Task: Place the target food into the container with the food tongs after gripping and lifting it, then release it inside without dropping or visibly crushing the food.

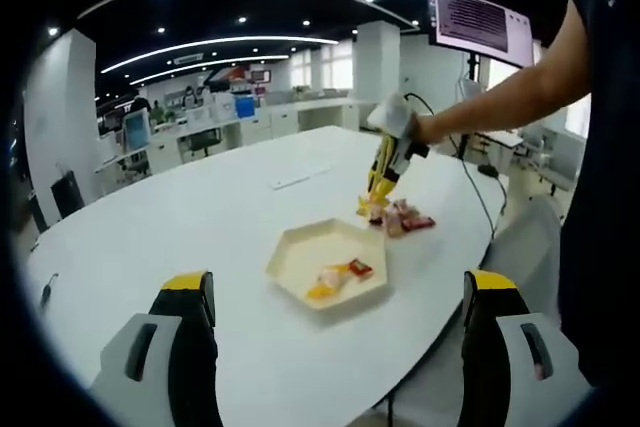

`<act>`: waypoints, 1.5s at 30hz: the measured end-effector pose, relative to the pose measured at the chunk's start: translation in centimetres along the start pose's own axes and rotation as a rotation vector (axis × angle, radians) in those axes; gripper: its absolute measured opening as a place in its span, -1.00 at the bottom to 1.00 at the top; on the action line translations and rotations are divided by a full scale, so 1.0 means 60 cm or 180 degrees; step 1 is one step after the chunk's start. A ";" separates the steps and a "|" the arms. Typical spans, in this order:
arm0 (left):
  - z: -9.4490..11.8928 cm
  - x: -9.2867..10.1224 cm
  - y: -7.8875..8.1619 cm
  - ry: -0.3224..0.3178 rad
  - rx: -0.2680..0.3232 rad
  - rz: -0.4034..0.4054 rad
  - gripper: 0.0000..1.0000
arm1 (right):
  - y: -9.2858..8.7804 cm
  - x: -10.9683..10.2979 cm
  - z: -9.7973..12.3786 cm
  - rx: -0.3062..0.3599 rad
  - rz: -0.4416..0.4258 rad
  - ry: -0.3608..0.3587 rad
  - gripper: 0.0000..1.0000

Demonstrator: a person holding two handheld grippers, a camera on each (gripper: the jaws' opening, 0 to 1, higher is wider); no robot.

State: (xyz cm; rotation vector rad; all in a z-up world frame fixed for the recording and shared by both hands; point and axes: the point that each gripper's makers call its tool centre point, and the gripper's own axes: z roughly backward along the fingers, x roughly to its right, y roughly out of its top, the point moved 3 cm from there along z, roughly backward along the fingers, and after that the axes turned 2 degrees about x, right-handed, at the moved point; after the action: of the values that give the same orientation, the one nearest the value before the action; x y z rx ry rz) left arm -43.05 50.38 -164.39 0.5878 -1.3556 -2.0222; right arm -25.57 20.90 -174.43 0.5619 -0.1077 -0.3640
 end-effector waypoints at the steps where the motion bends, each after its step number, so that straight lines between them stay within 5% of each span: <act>1: -0.001 0.000 -0.001 -0.0018 -0.0012 -0.0013 0.99 | 0.002 0.002 0.005 0.0014 -0.0022 -0.0036 -0.60; 26: 0.008 -0.007 0.014 0.0029 0.0121 -0.0031 0.99 | 0.054 -0.002 0.044 0.0168 -0.0091 -0.0131 -0.61; 45: 0.015 -0.016 0.018 0.0074 0.0147 -0.0052 0.99 | 0.147 -0.031 0.020 0.0306 0.0053 -0.0047 -0.62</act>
State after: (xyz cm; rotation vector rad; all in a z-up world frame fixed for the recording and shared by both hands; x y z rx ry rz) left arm -42.68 51.35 -163.05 0.6429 -1.3911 -1.9956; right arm -24.80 27.90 -168.65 0.6532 -0.1445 -0.3481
